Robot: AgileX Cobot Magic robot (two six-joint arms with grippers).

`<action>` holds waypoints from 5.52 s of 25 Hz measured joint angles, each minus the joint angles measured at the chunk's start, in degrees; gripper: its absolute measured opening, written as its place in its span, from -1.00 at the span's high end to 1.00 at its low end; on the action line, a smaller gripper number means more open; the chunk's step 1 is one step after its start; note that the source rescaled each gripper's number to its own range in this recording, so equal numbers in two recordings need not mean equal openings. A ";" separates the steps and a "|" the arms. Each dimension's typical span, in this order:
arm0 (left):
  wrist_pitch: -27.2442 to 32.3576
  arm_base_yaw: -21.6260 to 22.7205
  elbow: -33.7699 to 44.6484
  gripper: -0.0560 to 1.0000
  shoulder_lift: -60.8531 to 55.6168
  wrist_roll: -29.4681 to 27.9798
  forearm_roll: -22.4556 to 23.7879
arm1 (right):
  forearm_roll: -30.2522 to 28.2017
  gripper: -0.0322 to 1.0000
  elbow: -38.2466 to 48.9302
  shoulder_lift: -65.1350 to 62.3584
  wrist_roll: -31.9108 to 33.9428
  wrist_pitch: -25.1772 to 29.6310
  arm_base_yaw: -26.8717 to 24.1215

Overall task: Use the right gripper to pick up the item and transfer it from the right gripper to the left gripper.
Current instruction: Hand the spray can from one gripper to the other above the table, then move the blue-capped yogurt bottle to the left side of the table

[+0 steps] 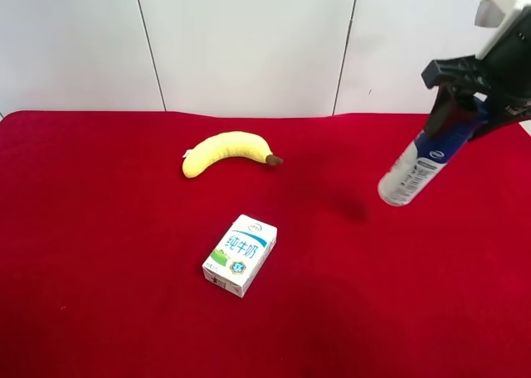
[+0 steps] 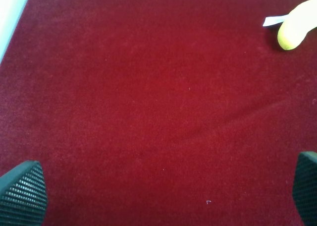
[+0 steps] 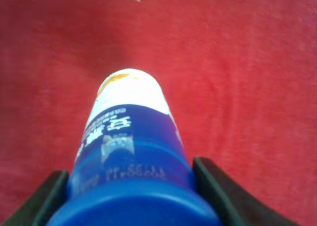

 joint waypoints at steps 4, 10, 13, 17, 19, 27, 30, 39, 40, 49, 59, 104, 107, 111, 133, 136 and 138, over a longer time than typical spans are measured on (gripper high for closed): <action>0.00 0.00 0.00 -1.00 0.00 0.00 0.00 | 4.01 0.93 0.00 -0.75 -2.45 0.57 2.36; 0.88 0.00 -0.42 -1.00 1.55 5.14 -1.97 | 8.27 0.93 0.00 -0.75 -4.07 0.63 11.23; 1.67 0.00 -2.23 -1.00 5.40 7.87 -5.61 | 11.42 0.93 0.00 -0.75 -5.02 0.56 13.88; 1.54 -2.47 -4.78 -1.00 9.98 10.28 -7.79 | 15.98 0.93 0.00 -0.75 -6.43 -0.11 16.64; 1.81 -5.75 -5.79 -1.00 11.68 11.98 -7.80 | 17.35 0.93 0.00 -0.75 -7.23 -0.49 17.90; 4.46 -20.69 -12.16 -1.00 22.08 13.14 -1.34 | 20.86 0.93 0.00 -0.75 -8.00 -1.28 22.10; 5.19 -26.81 -14.39 -1.00 26.81 13.14 1.34 | 22.43 0.93 0.00 -0.75 -8.07 -3.13 23.31; 5.29 -47.32 -18.25 -1.00 42.42 13.31 11.32 | 26.94 0.93 0.00 -0.75 -8.07 -5.32 24.17; 5.15 -49.78 -18.82 -1.00 44.49 13.06 12.50 | 27.20 0.93 0.00 -0.75 -8.07 -5.32 24.17; -0.78 -62.31 -25.91 -1.00 61.20 11.36 17.19 | 29.30 0.93 0.00 -0.75 -8.45 -5.67 24.17; -6.39 -62.74 -28.87 -1.00 68.85 11.20 15.78 | 35.57 0.93 0.00 -0.75 -13.62 -6.80 24.17; -11.53 -62.78 -29.47 0.84 73.06 11.63 16.10 | 45.74 0.79 0.06 -0.75 -21.38 -4.49 24.28; -10.97 -62.78 -29.41 0.84 73.04 12.62 15.92 | 42.23 -0.32 -0.09 -0.87 -20.76 -5.30 24.28; -10.97 -62.78 -29.41 0.84 72.99 12.75 15.92 | 38.70 -0.87 -0.09 -1.06 -18.75 -5.16 24.28; -10.97 -62.78 -29.41 0.84 72.99 12.75 15.92 | 26.09 -0.96 -0.09 -9.38 -14.25 6.66 24.28; -10.97 -62.78 -29.41 0.84 72.99 12.75 15.92 | 21.35 -0.96 -0.09 -12.55 -12.45 7.33 24.28; -10.97 -62.78 -29.41 0.84 72.99 12.81 15.92 | 18.41 -0.96 -0.09 -14.84 -11.78 7.54 24.28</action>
